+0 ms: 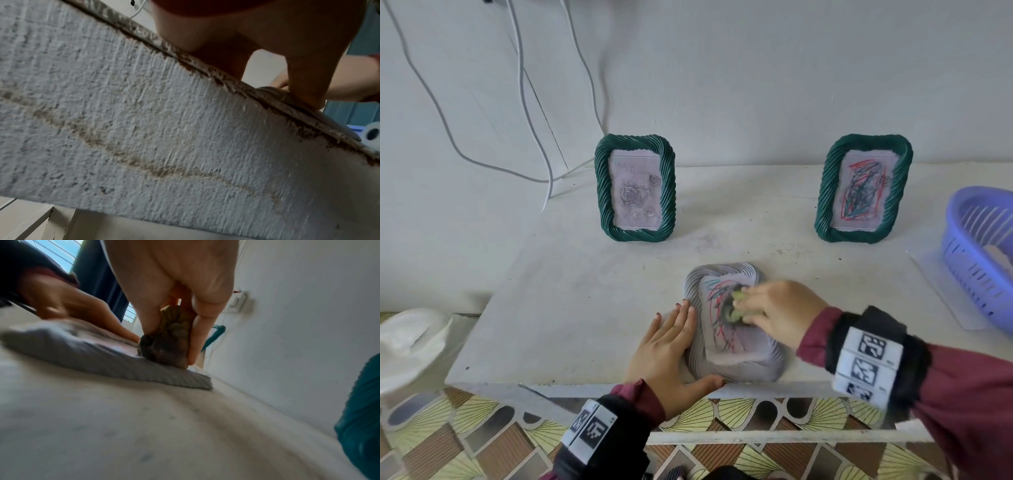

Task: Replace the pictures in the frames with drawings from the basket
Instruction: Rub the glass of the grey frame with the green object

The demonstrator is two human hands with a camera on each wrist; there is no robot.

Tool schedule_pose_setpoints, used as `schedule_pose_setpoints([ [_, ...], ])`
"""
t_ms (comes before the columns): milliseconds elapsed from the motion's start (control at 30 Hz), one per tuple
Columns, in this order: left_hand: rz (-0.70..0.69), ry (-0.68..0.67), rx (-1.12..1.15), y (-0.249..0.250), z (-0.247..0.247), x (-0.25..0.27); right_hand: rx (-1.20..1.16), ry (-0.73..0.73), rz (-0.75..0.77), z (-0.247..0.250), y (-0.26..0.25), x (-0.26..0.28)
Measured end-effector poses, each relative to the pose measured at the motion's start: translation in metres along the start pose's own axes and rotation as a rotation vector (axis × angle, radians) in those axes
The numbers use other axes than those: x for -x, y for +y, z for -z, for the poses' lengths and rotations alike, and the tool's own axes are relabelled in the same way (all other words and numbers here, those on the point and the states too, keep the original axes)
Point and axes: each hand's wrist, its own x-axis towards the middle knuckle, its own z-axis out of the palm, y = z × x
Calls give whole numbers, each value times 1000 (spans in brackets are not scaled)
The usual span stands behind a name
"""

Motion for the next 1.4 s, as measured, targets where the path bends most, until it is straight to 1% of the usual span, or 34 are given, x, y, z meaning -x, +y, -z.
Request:
schedule_pose_setpoints([
  [133,7,-17,-6,0,0,-1,15,40,-40,3,5,-33],
  [233,14,-5,-26,2,-1,0,-16,38,-32,-1,-5,-31],
  [333,31,15,-37,4,-2,0,4,-43,119,-7,-22,-4],
  [367,35,20,-35,4,-1,0,35,-29,170,-11,-27,6],
  [400,37,20,-38,5,-1,1,60,-20,188,-11,-30,15],
  [467,34,22,-37,5,0,1,61,-16,172,-10,-27,25],
  [533,27,10,-20,4,0,0,49,-80,103,-10,-18,26],
  [633,12,-10,-13,2,0,0,42,-46,6,-4,-1,9],
  [733,8,-4,-15,2,0,-1,78,-6,-25,-2,1,-13],
  [800,11,8,-21,3,0,0,55,18,-48,-3,-3,-17],
  [867,16,20,-11,3,-1,0,11,1,-15,-7,-11,-7],
  [967,18,26,-3,4,-2,0,26,-72,99,-18,-24,16],
  [1000,17,29,-1,4,-2,0,24,-88,114,-19,-26,21],
  [1100,10,26,-3,4,-1,0,30,-92,80,-14,-16,21],
  [1167,6,21,-16,3,-1,1,37,-60,5,-6,-4,9],
  [1233,7,19,-2,3,-1,1,40,-9,-38,-1,4,-7],
  [1333,4,14,-32,3,-1,1,26,38,-42,-3,2,-21],
  [1400,8,17,-21,4,-1,0,-29,59,-49,-8,-4,-16],
])
